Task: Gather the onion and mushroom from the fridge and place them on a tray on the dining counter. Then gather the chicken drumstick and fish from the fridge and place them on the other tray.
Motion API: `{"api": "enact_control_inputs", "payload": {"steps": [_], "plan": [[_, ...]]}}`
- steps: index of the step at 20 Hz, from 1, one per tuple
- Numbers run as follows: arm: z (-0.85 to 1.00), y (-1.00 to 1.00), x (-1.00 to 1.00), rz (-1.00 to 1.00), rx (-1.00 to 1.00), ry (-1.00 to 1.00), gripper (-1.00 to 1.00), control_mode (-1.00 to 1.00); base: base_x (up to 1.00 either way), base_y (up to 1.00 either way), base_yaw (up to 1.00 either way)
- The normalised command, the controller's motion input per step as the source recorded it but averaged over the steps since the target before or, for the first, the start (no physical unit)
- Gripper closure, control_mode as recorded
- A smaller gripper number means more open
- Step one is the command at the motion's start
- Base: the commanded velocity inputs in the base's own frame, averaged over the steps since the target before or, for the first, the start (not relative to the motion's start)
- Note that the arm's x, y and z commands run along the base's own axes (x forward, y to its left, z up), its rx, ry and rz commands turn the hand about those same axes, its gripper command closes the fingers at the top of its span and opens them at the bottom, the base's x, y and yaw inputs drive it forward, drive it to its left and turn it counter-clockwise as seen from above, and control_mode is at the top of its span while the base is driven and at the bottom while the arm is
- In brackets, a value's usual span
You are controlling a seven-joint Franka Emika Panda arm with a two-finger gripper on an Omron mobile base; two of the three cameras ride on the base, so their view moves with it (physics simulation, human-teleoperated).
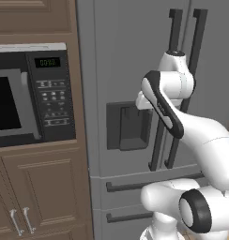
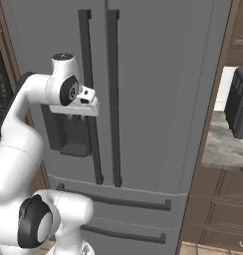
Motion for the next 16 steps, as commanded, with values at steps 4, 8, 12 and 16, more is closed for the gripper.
{"api": "enact_control_inputs", "payload": {"steps": [4,8,12,16], "plan": [[0.00,0.00,0.00,0.00,0.00,0.00,-1.00,1.00,-0.08,0.00,-0.01],[0.00,0.00,0.00,0.00,0.00,0.00,-1.00,1.00,-0.58,-0.30,-0.11],[0.00,0.00,0.00,0.00,0.00,0.00,-1.00,1.00,-0.62,-0.57,-0.09],[0.00,0.00,0.00,0.00,0.00,0.00,-1.00,1.00,-0.33,-0.50,-0.03]]}}
